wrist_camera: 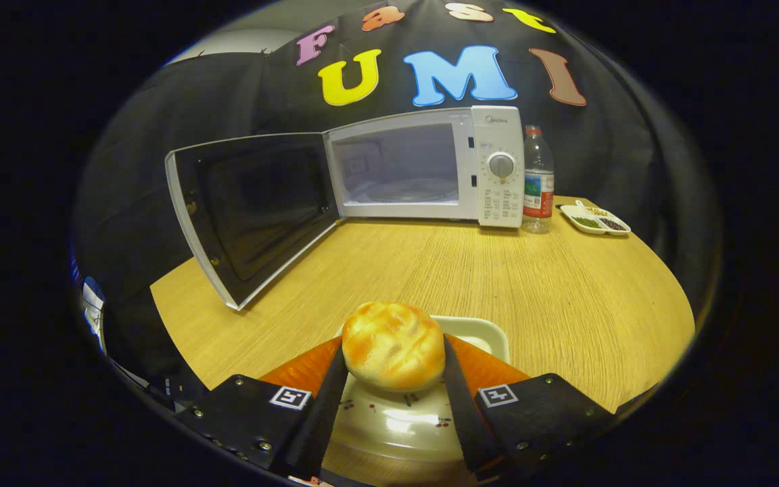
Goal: Open the microwave, put the food inside, and close the microwave door.
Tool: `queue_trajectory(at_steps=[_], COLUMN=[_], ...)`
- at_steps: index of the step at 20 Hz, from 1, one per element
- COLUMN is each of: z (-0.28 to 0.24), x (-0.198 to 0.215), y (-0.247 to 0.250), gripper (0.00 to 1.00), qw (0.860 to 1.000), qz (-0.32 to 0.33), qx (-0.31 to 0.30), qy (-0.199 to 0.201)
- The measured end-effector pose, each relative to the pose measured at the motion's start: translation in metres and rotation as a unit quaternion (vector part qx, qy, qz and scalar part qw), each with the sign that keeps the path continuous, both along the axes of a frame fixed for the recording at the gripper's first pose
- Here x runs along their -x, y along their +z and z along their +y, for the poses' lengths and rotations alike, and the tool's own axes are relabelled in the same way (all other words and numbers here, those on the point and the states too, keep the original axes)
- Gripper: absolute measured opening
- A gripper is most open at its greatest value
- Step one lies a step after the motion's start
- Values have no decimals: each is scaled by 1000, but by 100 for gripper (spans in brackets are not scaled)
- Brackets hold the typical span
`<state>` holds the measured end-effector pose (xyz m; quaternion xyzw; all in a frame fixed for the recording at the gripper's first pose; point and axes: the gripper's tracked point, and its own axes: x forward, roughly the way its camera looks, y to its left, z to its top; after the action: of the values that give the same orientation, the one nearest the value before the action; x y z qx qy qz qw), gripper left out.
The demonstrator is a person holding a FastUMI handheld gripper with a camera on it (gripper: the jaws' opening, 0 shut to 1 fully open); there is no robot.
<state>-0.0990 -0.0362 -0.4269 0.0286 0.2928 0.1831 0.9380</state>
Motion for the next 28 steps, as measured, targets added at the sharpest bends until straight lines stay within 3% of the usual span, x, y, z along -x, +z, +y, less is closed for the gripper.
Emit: queue_trajectory(at_steps=[3,7,14,17,24,28], z=[26,40,67,70,93,98], x=[-11,-44,-110,-153,-241,-283], y=[28,48,69,75,42,32], gripper=[75,75,75,75,75,75], qw=[997,995,992,991,984,974], qz=[11,-3,-25,-43,-48,-64], qx=[-72,-93,-76,-37,-17,-36], qy=[1,-34,-98,-123,-170,-214])
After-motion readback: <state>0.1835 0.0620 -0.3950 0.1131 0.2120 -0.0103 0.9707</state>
